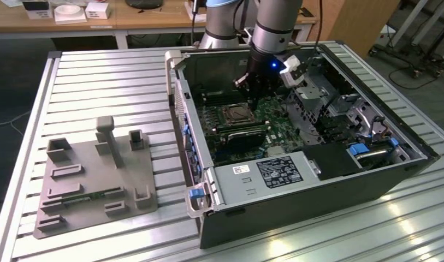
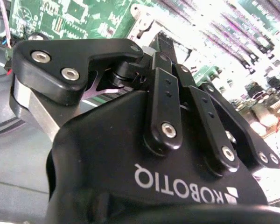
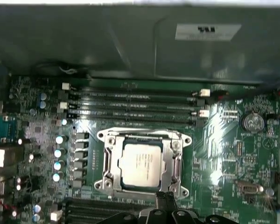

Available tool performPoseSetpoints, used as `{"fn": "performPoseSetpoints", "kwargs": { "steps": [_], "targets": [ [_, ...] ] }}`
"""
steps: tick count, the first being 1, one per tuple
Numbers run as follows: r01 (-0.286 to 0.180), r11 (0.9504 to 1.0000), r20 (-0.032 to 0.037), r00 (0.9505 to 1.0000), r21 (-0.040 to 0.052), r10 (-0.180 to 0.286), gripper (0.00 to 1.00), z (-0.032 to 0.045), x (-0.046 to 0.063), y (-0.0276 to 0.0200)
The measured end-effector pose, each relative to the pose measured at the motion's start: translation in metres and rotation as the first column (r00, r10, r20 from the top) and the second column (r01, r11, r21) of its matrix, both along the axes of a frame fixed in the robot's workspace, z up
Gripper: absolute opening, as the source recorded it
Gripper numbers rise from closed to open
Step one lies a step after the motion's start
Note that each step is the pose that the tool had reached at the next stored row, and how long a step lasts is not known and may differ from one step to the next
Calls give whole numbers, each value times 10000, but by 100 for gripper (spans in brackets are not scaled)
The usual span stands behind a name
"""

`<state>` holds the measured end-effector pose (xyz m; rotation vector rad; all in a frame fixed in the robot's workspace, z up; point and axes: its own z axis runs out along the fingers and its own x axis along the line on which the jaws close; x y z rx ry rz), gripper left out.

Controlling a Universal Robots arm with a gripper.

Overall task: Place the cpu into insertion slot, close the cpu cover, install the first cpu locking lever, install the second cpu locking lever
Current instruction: 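Install the second cpu locking lever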

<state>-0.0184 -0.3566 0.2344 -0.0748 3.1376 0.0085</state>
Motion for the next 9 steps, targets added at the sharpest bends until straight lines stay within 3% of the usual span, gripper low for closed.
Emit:
{"fn": "performPoseSetpoints", "kwargs": {
  "steps": [3,9],
  "targets": [
    [0,10000,1,10000,0,0,10,2,0,-41],
    [1,10000,1,10000,-1,-1,10,2,0,-44]
  ]
}}
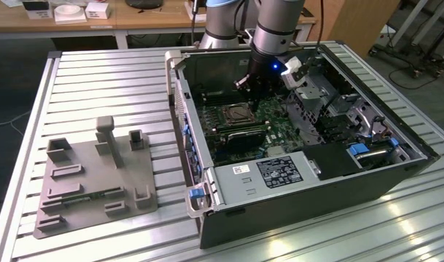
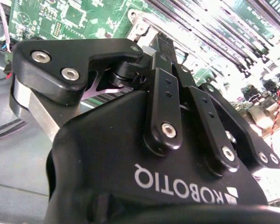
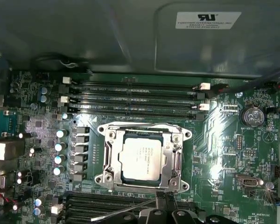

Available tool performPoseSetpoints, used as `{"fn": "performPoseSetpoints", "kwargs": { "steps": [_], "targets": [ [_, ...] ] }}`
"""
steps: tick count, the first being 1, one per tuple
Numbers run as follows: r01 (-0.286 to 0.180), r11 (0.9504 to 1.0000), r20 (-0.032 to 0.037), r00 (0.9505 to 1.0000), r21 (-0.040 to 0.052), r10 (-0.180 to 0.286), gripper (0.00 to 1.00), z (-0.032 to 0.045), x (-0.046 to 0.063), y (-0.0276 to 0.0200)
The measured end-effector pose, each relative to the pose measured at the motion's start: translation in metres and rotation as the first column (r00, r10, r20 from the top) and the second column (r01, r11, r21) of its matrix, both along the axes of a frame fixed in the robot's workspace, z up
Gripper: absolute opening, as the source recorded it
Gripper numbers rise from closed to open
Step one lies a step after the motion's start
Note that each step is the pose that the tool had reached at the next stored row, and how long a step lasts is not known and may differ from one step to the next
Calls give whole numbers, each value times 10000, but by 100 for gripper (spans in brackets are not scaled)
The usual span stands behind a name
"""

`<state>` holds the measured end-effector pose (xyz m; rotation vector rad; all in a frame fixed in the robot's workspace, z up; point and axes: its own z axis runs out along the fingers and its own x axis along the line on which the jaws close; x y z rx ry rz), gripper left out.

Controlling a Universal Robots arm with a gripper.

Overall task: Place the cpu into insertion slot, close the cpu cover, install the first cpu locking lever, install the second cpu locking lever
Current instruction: 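Install the second cpu locking lever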

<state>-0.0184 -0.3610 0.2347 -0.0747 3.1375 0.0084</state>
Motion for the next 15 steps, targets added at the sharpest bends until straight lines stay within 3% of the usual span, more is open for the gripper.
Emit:
{"fn": "performPoseSetpoints", "kwargs": {
  "steps": [10,15],
  "targets": [
    [168,9999,0,9999,-5,-168,10,0,-6,-80],
    [167,9999,1,9999,-11,-167,10,-2,-35,-93]
  ]
}}
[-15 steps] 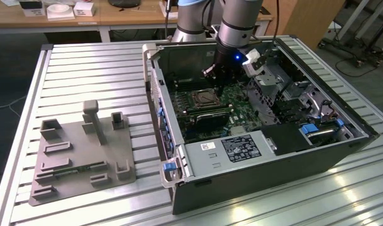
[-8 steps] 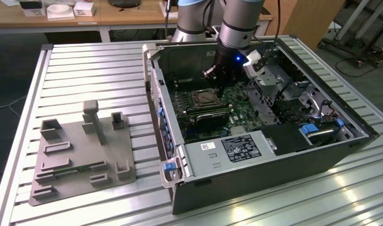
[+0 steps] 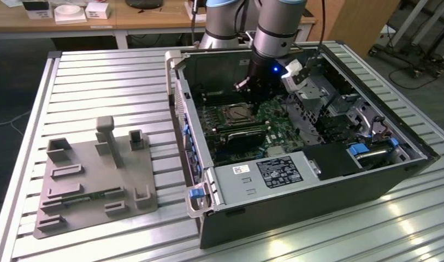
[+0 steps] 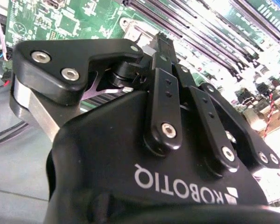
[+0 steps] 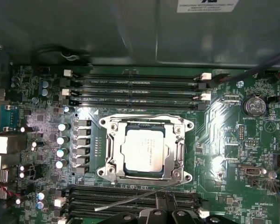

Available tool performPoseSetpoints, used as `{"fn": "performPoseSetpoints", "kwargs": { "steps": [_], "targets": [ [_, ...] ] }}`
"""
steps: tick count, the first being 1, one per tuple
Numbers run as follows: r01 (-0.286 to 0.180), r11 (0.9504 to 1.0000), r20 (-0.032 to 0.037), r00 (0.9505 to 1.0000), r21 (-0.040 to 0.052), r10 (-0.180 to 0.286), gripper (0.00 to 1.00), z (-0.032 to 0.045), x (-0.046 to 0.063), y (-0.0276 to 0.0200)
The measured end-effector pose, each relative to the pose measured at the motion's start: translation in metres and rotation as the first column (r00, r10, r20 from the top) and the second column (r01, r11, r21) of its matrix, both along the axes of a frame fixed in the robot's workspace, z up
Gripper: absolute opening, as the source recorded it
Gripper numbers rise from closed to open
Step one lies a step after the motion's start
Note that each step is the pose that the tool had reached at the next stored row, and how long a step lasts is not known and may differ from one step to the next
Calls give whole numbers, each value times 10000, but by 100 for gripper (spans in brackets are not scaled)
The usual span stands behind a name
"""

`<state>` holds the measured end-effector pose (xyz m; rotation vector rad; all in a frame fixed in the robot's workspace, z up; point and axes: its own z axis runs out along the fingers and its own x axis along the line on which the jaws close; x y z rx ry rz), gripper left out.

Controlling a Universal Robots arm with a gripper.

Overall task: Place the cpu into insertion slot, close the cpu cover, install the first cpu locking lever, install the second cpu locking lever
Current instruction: 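Install the second cpu locking lever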

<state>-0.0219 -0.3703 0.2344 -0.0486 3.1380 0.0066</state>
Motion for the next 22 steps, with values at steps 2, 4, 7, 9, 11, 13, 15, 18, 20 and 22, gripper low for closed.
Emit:
{"fn": "performPoseSetpoints", "kwargs": {
  "steps": [2,4,7,9,11,13,15,18,20,22],
  "targets": [
    [0,10000,-1,10000,-1,0,10,-1,-18,-2],
    [-2,10000,-1,10000,-2,2,10,-2,-48,-4],
    [-32,10000,-2,10000,-3,32,10,-5,-97,-9],
    [-59,10000,-1,10000,-2,59,10,-9,-120,-16],
    [-109,9999,0,9999,-1,109,10,-14,-138,-22],
    [-207,9998,0,9998,1,207,10,-19,-156,-23],
    [-279,9996,-2,9996,-4,279,10,-18,-174,-24],
    [-290,9996,-1,9996,-4,290,10,-21,-191,-24],
    [-290,9996,-2,9996,-7,290,10,-22,-200,-24],
    [-290,9996,-1,9996,-7,290,10,-23,-211,-24]
  ]
}}
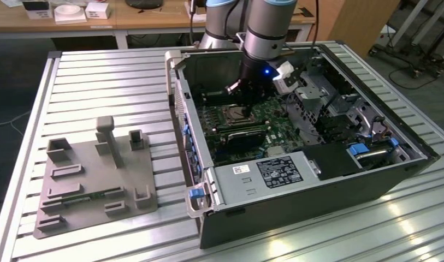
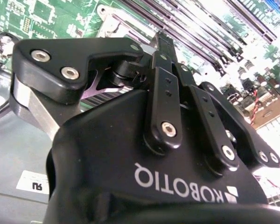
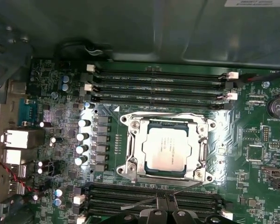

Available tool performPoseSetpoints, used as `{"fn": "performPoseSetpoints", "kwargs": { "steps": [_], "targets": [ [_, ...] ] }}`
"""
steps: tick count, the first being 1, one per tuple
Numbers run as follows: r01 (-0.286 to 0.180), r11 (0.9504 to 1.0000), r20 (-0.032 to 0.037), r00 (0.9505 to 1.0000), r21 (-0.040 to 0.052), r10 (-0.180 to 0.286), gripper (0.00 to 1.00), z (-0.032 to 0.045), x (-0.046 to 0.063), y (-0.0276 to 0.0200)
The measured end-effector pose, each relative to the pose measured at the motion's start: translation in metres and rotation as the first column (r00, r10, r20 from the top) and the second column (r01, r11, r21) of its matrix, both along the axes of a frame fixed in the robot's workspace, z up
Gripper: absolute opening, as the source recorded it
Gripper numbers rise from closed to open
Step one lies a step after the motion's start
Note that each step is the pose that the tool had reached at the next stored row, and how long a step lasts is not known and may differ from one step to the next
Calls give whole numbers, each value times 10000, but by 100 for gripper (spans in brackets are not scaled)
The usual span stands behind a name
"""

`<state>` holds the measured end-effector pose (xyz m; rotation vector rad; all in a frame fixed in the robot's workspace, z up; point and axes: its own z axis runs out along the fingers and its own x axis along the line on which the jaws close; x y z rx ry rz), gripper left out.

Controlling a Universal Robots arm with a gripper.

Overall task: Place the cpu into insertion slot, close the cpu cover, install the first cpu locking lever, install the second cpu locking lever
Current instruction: 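Install the second cpu locking lever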

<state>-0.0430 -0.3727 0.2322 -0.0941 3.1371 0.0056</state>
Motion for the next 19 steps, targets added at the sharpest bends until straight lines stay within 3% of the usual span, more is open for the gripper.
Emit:
{"fn": "performPoseSetpoints", "kwargs": {
  "steps": [10,19],
  "targets": [
    [0,10000,-20,10000,0,0,10,-1,-48,0],
    [0,10000,-189,9998,0,0,10,-34,-70,0]
  ]
}}
